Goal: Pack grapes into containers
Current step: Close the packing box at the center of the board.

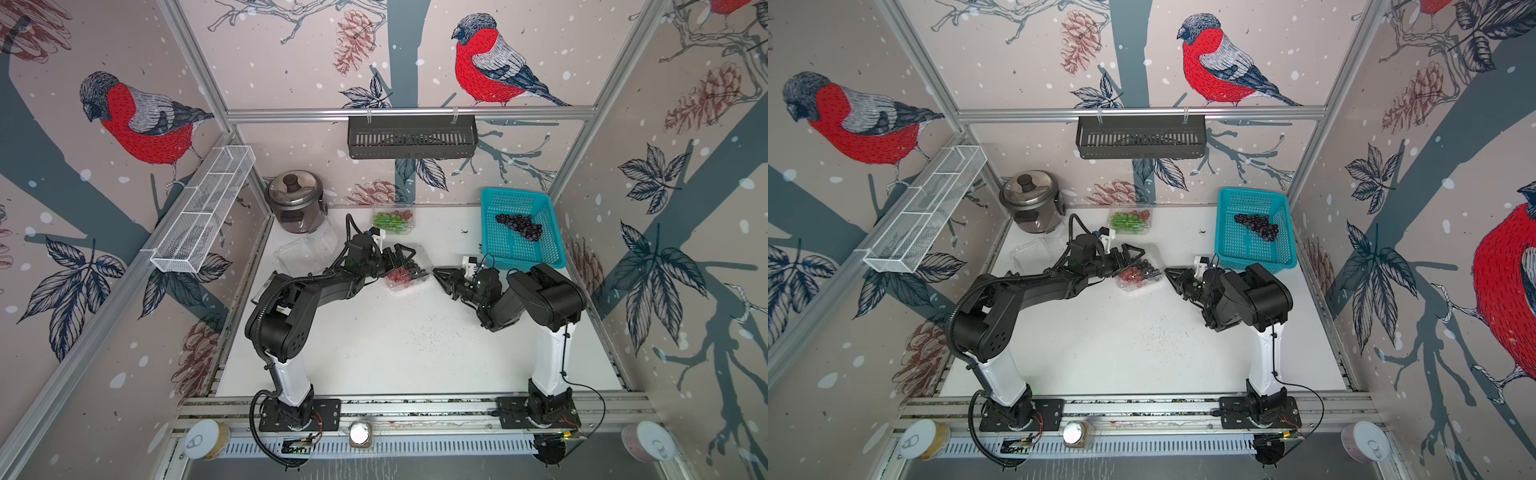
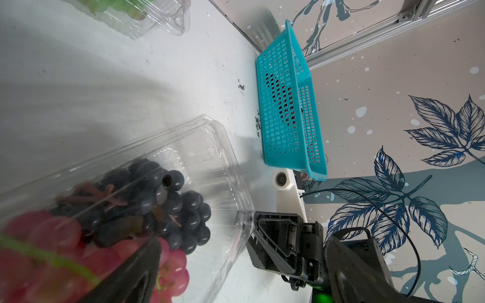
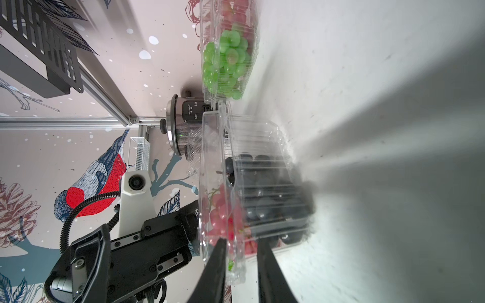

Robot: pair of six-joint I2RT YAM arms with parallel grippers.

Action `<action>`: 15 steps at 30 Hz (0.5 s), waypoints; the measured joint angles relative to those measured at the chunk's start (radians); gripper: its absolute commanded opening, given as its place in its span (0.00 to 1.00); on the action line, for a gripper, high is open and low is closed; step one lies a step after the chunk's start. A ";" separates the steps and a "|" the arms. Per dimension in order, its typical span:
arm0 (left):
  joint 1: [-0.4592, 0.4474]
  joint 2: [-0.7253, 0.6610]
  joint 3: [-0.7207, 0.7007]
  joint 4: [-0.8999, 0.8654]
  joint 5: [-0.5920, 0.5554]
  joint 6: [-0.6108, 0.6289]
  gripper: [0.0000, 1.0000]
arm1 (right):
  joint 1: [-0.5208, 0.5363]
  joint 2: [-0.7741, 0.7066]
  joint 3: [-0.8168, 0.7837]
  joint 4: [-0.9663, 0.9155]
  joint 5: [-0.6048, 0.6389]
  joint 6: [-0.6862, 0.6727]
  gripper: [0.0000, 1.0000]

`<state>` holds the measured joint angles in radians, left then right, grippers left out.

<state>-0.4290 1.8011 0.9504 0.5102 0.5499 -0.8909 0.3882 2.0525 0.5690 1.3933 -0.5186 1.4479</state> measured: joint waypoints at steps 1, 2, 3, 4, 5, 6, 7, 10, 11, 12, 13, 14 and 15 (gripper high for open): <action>0.000 0.000 0.000 0.000 0.000 0.000 0.97 | 0.000 0.003 0.000 0.002 0.000 0.001 0.21; 0.001 0.000 0.000 0.000 0.000 0.000 0.97 | 0.000 0.005 0.000 0.005 0.000 0.008 0.21; 0.001 0.000 0.000 0.000 0.000 0.000 0.97 | 0.000 0.007 0.000 0.007 0.000 0.014 0.20; 0.002 0.000 0.000 0.000 0.000 0.000 0.97 | 0.000 0.009 0.000 0.014 0.000 0.015 0.20; 0.002 0.000 0.000 0.000 0.000 0.000 0.97 | 0.001 0.012 0.000 0.020 0.000 0.015 0.20; 0.002 0.000 0.000 0.000 0.000 0.000 0.97 | 0.002 0.014 0.000 0.023 0.000 0.015 0.19; 0.002 0.000 0.000 0.000 0.000 0.000 0.97 | 0.003 0.017 0.000 0.029 0.000 0.018 0.19; 0.002 0.000 0.000 0.000 0.000 0.000 0.97 | 0.004 0.023 -0.001 0.044 0.002 0.022 0.17; 0.002 0.000 0.000 0.000 0.000 0.000 0.97 | 0.004 0.025 -0.001 0.048 0.003 0.023 0.17; 0.002 0.001 0.000 0.000 0.000 0.000 0.97 | 0.004 0.028 -0.002 0.054 0.003 0.025 0.17; 0.002 0.001 0.000 0.000 0.000 0.000 0.97 | 0.005 0.030 -0.003 0.059 0.004 0.031 0.16; 0.002 0.002 0.000 0.000 0.001 0.000 0.97 | 0.005 0.032 -0.004 0.064 0.004 0.043 0.16; 0.003 0.002 0.000 0.001 0.001 0.000 0.97 | 0.006 0.035 -0.005 0.071 0.006 0.043 0.16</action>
<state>-0.4263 1.8030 0.9504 0.5110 0.5507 -0.8909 0.3939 2.0872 0.5644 1.4643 -0.5121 1.4906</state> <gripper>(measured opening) 0.972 0.165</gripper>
